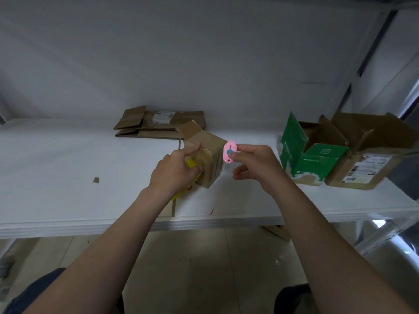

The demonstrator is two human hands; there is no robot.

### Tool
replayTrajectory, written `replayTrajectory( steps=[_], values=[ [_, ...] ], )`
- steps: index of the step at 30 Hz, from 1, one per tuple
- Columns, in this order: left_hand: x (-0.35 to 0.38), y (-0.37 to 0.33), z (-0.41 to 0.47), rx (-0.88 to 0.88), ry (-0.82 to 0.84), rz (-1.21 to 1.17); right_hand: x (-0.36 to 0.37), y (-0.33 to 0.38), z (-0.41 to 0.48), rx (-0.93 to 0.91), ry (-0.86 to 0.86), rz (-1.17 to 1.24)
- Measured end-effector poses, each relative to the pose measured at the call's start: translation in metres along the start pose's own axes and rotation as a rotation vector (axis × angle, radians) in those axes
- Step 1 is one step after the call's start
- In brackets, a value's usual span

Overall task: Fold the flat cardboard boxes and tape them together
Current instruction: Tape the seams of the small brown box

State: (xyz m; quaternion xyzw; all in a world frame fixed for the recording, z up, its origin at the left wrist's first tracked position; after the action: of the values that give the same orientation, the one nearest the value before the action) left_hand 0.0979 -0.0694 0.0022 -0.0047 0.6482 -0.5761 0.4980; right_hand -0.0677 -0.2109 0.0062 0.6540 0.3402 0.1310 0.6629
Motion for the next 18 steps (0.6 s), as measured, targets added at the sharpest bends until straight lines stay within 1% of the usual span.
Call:
replayTrajectory(
  steps=[5,10,15,18],
  values=[
    [-0.001,0.000,-0.002,0.002,0.014,-0.010,0.014,-0.008,-0.001,0.069,0.014,0.111],
    [-0.001,-0.001,-0.006,0.012,0.034,-0.002,0.022,-0.001,0.001,0.082,0.007,0.307],
    [-0.002,-0.003,-0.007,0.017,0.065,0.008,0.030,0.003,-0.001,0.052,0.018,0.311],
    [-0.002,-0.003,-0.007,0.019,0.088,0.013,0.027,0.010,-0.003,-0.011,-0.041,0.255]
  ],
)
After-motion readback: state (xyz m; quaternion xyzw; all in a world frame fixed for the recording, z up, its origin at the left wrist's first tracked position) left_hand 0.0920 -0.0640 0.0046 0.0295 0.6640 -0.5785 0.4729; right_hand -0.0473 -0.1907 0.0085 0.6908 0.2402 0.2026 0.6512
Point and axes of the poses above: each hand's wrist, its own z-axis towards the middle knuckle, its own x-axis out of the palm, y = z × x, the point moved 10 cm from there along z, towards the middle knuckle, and after that the axes turned 11 degrees about -z, right-handed, at the moved point
